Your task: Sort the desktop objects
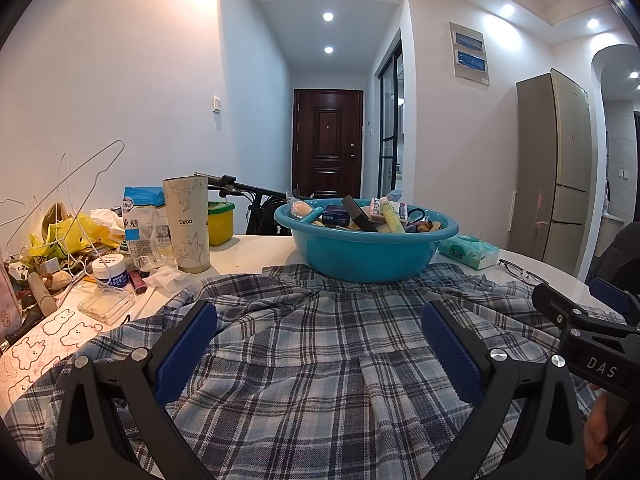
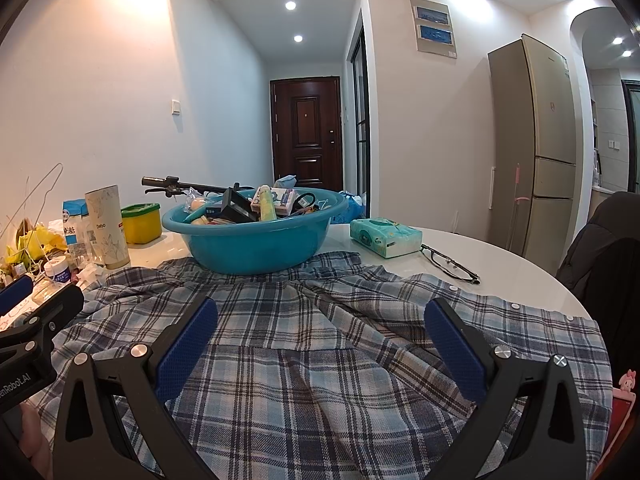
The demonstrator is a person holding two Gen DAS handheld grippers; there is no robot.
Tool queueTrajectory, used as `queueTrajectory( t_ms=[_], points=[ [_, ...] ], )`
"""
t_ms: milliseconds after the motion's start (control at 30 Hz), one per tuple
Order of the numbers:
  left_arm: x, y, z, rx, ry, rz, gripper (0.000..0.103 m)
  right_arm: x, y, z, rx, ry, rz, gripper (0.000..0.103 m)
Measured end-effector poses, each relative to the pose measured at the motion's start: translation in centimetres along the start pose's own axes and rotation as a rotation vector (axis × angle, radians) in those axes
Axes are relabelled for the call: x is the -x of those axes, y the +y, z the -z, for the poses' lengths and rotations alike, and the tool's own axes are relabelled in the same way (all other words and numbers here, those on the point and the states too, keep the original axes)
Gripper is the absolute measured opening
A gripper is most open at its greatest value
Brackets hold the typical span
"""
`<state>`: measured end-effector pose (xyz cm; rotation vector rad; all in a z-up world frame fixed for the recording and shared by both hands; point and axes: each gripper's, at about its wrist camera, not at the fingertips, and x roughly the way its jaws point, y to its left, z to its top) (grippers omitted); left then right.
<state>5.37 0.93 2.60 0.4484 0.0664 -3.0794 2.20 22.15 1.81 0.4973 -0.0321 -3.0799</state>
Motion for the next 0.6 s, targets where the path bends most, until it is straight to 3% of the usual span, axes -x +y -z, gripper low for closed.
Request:
queueTrajectory(
  t_ms=[600],
  points=[
    [0.01,0.04,0.01,-0.001,0.000,0.000,0.103,0.06,0.25,0.03,-0.007,-0.002,0.007,0.103]
  ],
)
